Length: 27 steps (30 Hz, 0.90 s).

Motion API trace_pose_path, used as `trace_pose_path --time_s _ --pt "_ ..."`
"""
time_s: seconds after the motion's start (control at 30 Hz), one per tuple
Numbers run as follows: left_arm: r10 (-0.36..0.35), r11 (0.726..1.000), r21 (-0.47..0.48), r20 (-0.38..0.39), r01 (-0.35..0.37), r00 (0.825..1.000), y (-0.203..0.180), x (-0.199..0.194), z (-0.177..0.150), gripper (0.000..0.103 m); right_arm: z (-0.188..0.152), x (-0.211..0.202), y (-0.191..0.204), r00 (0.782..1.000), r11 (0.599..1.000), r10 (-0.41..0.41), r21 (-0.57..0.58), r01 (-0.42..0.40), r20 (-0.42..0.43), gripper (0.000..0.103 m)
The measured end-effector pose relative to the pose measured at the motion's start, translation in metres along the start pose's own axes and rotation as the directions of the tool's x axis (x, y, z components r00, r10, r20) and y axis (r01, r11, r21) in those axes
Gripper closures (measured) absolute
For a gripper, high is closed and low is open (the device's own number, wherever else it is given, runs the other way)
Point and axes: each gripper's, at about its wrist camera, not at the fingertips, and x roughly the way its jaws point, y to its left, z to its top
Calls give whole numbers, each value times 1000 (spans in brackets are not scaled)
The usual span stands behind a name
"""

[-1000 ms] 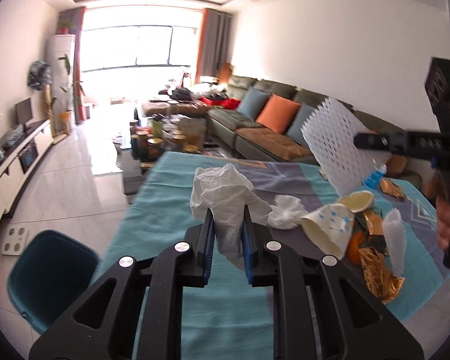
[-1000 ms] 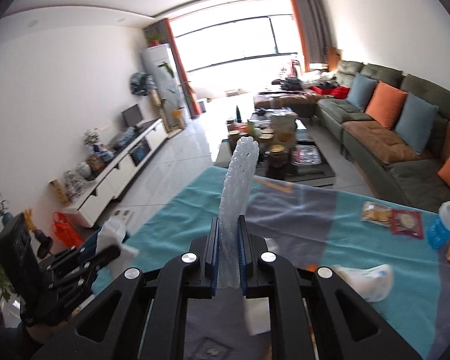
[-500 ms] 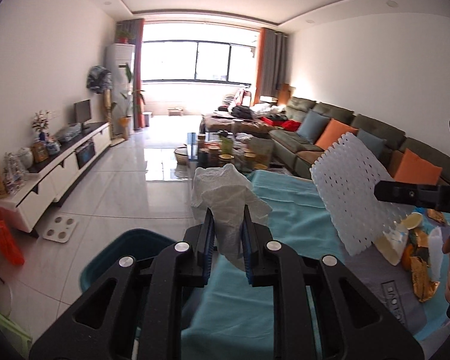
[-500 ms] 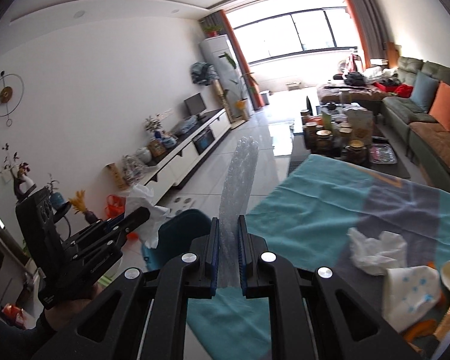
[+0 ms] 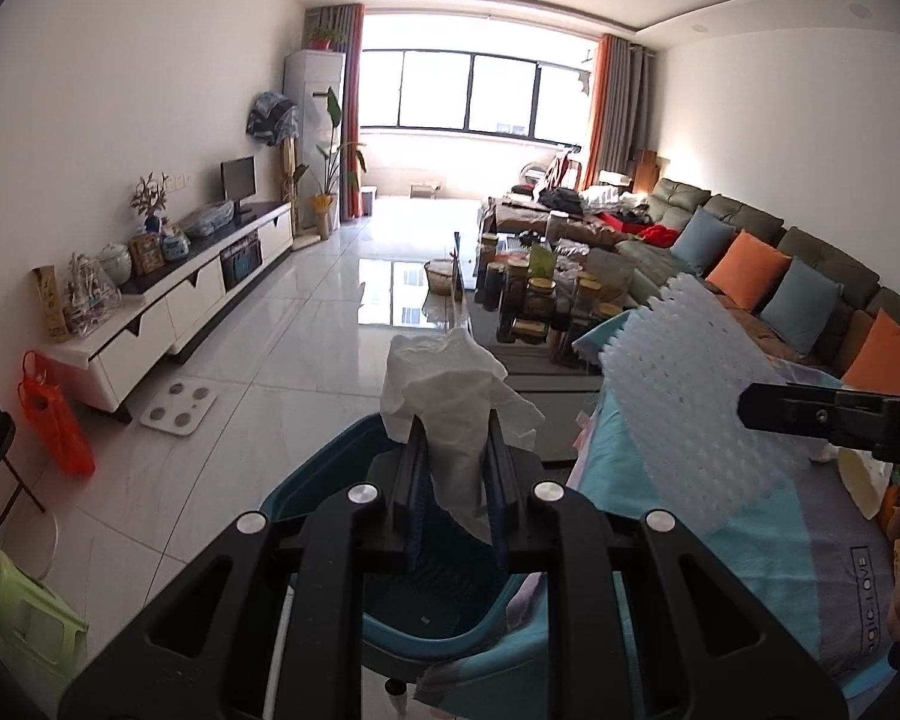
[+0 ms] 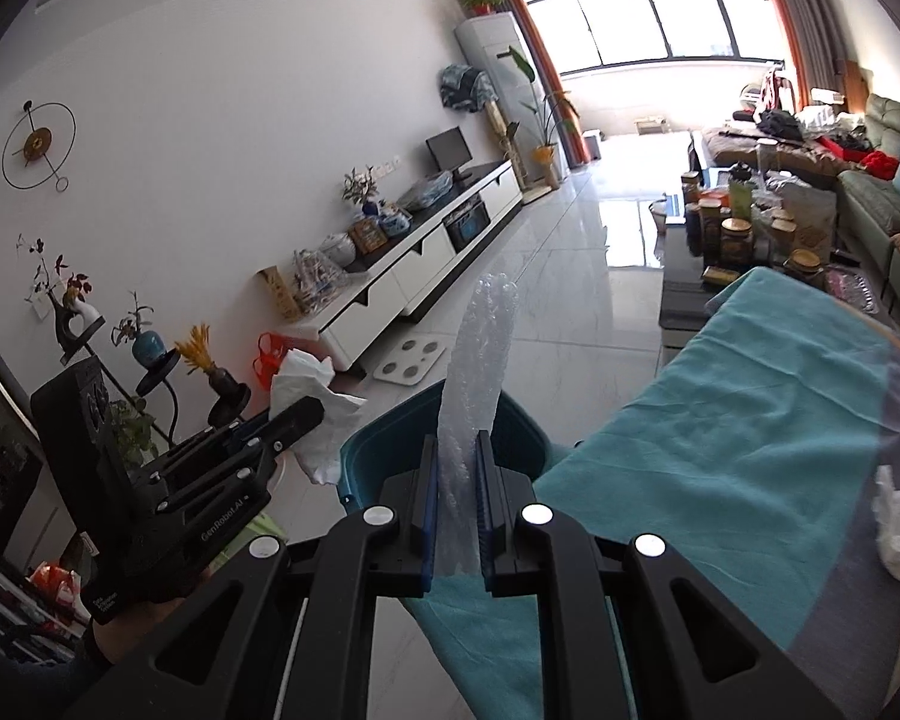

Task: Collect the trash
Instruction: 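Carry the foam net and tissue over the teal bin with both tools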

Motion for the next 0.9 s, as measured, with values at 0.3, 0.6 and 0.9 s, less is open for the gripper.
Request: trace_pose_path --time_s 0.3,0.6,0.9 --pt "30 999 -18 -140 -33 990 15 69 -11 85 7 70 11 992 1000 8 -17 -10 -129 93" --pt "60 997 -25 -259 -69 964 27 128 -35 84 8 123 13 972 999 -35 -17 32 -233 93" --pt "90 995 -12 -343 -100 935 26 176 -51 82 2 160 16 942 998 -67 -24 62 -328 93"
